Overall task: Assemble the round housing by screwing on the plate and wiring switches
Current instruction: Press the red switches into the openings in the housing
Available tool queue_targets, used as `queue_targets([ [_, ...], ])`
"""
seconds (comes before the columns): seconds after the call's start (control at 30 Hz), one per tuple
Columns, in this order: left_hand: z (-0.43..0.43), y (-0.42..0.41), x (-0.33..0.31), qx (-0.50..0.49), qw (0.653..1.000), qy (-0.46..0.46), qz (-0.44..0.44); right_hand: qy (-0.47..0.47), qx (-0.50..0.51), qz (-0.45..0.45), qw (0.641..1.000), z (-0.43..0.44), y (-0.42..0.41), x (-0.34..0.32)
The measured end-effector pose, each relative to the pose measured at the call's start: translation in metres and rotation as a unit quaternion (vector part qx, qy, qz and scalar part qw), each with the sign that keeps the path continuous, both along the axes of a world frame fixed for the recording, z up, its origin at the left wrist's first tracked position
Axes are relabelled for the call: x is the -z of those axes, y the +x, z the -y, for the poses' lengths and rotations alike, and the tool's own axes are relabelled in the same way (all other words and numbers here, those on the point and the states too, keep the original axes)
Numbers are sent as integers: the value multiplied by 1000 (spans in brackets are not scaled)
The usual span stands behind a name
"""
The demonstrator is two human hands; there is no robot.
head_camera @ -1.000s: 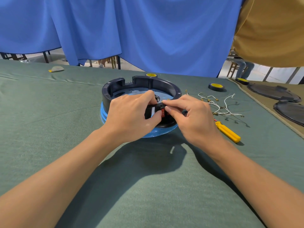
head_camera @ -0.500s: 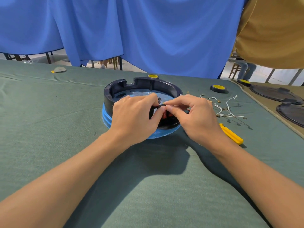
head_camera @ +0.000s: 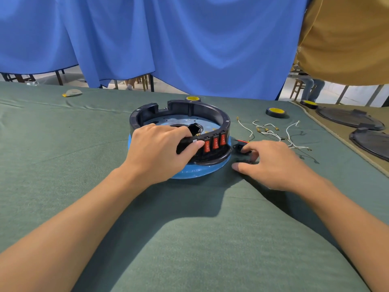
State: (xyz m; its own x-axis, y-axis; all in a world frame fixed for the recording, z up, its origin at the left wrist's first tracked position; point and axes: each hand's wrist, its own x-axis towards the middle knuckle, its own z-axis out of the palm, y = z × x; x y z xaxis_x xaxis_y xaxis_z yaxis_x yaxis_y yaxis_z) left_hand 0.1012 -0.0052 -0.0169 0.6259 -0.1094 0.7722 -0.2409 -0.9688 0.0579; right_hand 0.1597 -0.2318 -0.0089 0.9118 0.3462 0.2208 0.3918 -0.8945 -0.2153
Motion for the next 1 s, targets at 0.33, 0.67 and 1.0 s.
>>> queue_targets([
  [0.33,3,0,0,14,1000,-12,-7,59,-50,9,997,0,-1,-1],
  [0.67,-11,-1,-5,47,999,11,-14,250,-32,147,956,-7,-10,-10],
  [1.0,-7,-3,-3,54,997,-51,-37,483,-157,43,860,-30,-35,-7],
])
